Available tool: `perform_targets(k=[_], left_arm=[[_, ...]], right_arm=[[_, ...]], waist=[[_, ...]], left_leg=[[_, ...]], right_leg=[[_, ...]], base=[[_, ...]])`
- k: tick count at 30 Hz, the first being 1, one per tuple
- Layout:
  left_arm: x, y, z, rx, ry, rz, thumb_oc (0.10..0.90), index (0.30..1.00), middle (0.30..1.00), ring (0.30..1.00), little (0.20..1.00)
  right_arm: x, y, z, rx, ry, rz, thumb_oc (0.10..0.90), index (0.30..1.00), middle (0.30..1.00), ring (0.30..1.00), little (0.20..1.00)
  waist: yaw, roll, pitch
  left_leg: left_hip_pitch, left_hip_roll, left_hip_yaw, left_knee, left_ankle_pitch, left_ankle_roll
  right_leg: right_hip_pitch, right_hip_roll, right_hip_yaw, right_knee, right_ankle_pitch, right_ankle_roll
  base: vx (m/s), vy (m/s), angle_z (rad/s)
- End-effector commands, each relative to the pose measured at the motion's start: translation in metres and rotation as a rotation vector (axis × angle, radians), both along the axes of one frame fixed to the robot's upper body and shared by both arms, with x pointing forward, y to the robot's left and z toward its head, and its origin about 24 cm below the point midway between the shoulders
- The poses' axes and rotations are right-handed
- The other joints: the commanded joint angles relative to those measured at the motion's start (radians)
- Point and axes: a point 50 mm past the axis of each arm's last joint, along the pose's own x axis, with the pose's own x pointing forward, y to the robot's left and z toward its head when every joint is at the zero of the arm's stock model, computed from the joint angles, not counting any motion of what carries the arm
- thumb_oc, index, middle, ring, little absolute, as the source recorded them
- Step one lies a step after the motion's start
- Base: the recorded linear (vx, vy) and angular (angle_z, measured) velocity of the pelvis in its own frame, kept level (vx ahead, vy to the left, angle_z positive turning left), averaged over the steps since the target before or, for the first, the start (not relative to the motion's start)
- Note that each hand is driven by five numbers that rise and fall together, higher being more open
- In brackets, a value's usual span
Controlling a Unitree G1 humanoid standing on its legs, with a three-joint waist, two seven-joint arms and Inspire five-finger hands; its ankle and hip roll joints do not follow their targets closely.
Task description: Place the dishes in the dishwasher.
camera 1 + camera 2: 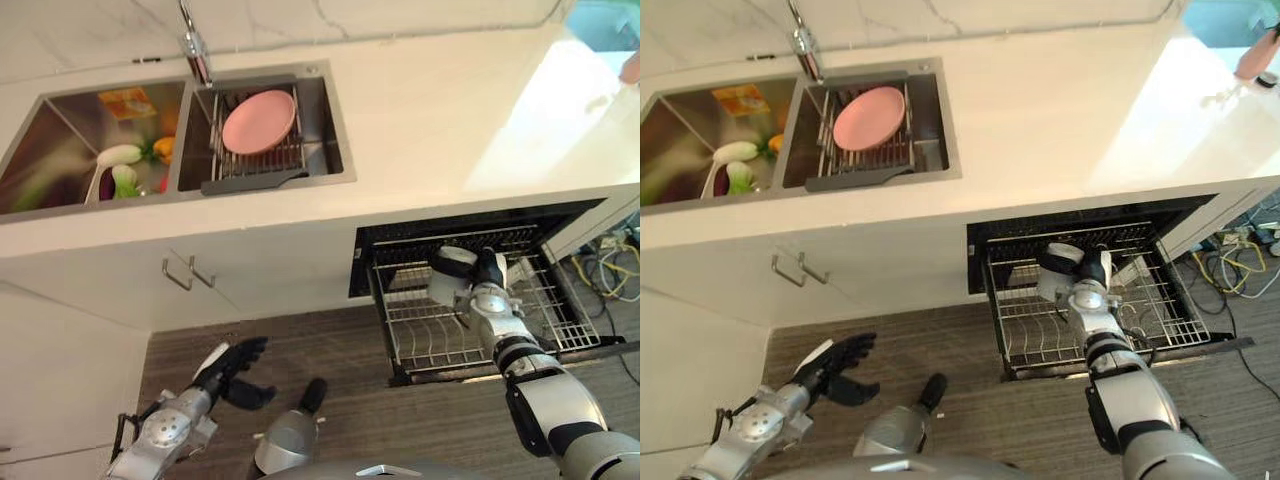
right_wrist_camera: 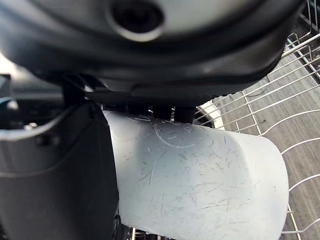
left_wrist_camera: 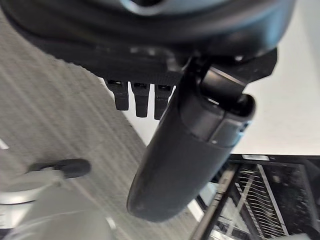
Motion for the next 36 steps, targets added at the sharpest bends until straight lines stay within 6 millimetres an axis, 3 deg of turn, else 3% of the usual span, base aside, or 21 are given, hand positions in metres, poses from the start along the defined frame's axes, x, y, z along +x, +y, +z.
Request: perform_targets(k=[1,6,8,11,13,14,15,18,23,27,28,29,32,36], left_arm=[[0.028,-0.013,0.017,0.031,-0.157,-0.096,0.8,0.9,0.9,0.9,0.9],[0.006,-0.003,-0.013,0.102,-0.028,-0.043,0.8,0.9,0.9,0.9,0.9],[-0.017,0.001,-0.041,0.119,0.105,0.046,0.8,0.9,0.9,0.9,0.9],[-0.026,0.002,-0.052,0.115,0.161,0.105,0.8,0.9,0.9,0.9,0.9],[-0.056,0.003,-0.077,0.134,0.311,0.251,0.8,0.9,0.9,0.9,0.9],[-0.063,0.002,-0.082,0.144,0.346,0.277,0.8,0.9,0.9,0.9,0.9],[-0.068,0.002,-0.085,0.147,0.37,0.295,0.8,0.9,0.9,0.9,0.9],[-0.078,0.003,-0.09,0.166,0.421,0.339,0.8,0.9,0.9,0.9,0.9],[-0.076,0.001,-0.092,0.159,0.427,0.349,0.8,0.9,0.9,0.9,0.9],[-0.077,-0.001,-0.093,0.146,0.446,0.359,0.8,0.9,0.9,0.9,0.9],[-0.082,-0.003,-0.095,0.135,0.471,0.374,0.8,0.9,0.9,0.9,0.9],[-0.082,-0.003,-0.095,0.135,0.471,0.374,0.8,0.9,0.9,0.9,0.9],[-0.093,-0.003,-0.098,0.133,0.521,0.406,0.8,0.9,0.9,0.9,0.9],[-0.102,-0.004,-0.101,0.129,0.558,0.433,0.8,0.9,0.9,0.9,0.9]], right_arm=[[0.024,-0.006,0.041,-0.172,-0.113,0.103,0.4,0.3,0.3,0.3,0.3],[0.015,-0.003,0.023,-0.22,-0.021,0.151,0.4,0.3,0.3,0.3,0.3],[0.01,0.008,0.009,-0.235,0.031,0.21,0.4,0.3,0.3,0.3,0.3],[0.007,0.013,0.002,-0.232,0.051,0.23,0.4,0.3,0.3,0.3,0.3],[-0.002,0.025,-0.013,-0.22,0.095,0.262,0.4,0.3,0.3,0.3,0.3],[-0.003,0.028,-0.017,-0.219,0.107,0.271,0.544,0.516,0.516,0.516,0.516],[-0.005,0.031,-0.019,-0.215,0.114,0.277,0.8,0.9,0.9,0.9,0.9],[-0.004,0.035,-0.02,-0.225,0.127,0.298,0.8,0.9,0.9,0.9,0.9],[0.003,0.035,-0.012,-0.261,0.103,0.322,0.8,0.9,0.9,0.9,0.9],[0.015,0.036,0.009,-0.256,0.008,0.326,0.8,0.9,0.9,0.9,0.9],[0.023,0.04,0.023,-0.234,-0.068,0.323,0.8,0.9,0.9,0.9,0.9],[0.023,0.04,0.023,-0.234,-0.068,0.323,0.8,0.9,0.9,0.9,0.9],[0.032,0.052,0.049,-0.21,-0.202,0.368,0.8,0.9,0.9,0.9,0.9],[0.029,0.062,0.054,-0.196,-0.242,0.436,0.8,0.9,0.9,0.9,0.9]], waist=[[0.008,0.027,-0.02],[0.002,0.034,-0.002],[-0.004,0.038,0.002],[-0.009,0.038,0.002],[-0.018,0.036,-0.006],[-0.021,0.035,-0.01],[-0.022,0.033,-0.014],[-0.023,0.025,-0.023],[-0.022,0.01,-0.038],[-0.031,-0.007,-0.046],[-0.04,-0.016,-0.05],[-0.04,-0.016,-0.05],[-0.065,-0.032,-0.061],[-0.084,-0.04,-0.076]], left_leg=[[0.033,0.097,0.099,0.005,-0.076,-0.071],[0.009,0.094,0.102,0.005,-0.069,-0.069],[0.001,0.092,0.107,0.004,-0.068,-0.068],[-0.004,0.091,0.108,0.004,-0.067,-0.068],[-0.006,0.09,0.108,0.004,-0.067,-0.068],[-0.005,0.089,0.108,0.004,-0.068,-0.068],[-0.003,0.088,0.107,0.004,-0.07,-0.068],[0.005,0.087,0.104,0.004,-0.073,-0.068],[0.024,0.09,0.104,0.004,-0.081,-0.07],[0.049,0.098,0.116,0.005,-0.091,-0.069],[0.067,0.103,0.134,0.006,-0.098,-0.068],[0.067,0.103,0.134,0.006,-0.098,-0.068],[0.105,0.115,0.165,0.006,-0.109,-0.065],[0.143,0.125,0.195,0.006,-0.123,-0.059]], right_leg=[[-0.025,-0.063,0.023,0.015,0.027,0.041],[-0.051,-0.07,0.023,0.015,0.031,0.042],[-0.061,-0.076,0.026,0.016,0.032,0.042],[-0.066,-0.077,0.025,0.016,0.032,0.042],[-0.067,-0.082,0.021,0.015,0.033,0.041],[-0.066,-0.083,0.02,0.015,0.032,0.042],[-0.064,-0.083,0.019,0.015,0.033,0.042],[-0.053,-0.083,0.015,0.014,0.033,0.042],[-0.032,-0.081,0.006,0.013,0.032,0.04],[-0.021,-0.077,0.019,0.012,0.031,0.038],[-0.016,-0.074,0.039,0.012,0.03,0.036],[-0.016,-0.074,0.039,0.012,0.03,0.036],[-0.01,-0.07,0.074,0.012,0.027,0.031],[-0.005,-0.064,0.11,0.012,0.024,0.026]], base=[[-0.02,0.049,0.02],[-0.01,0.015,0.01],[0.0,0.034,0.02],[0.0,0.0,0.0],[0.0,0.0,0.0],[0.03,0.008,0.0],[0.0,0.0,0.0],[0.03,-0.004,0.01],[0.02,-0.006,0.01],[0.01,-0.011,-0.03],[0.02,-0.012,-0.09],[0.02,-0.018,-0.18],[0.0,-0.013,-0.28],[0.01,-0.011,-0.29]])
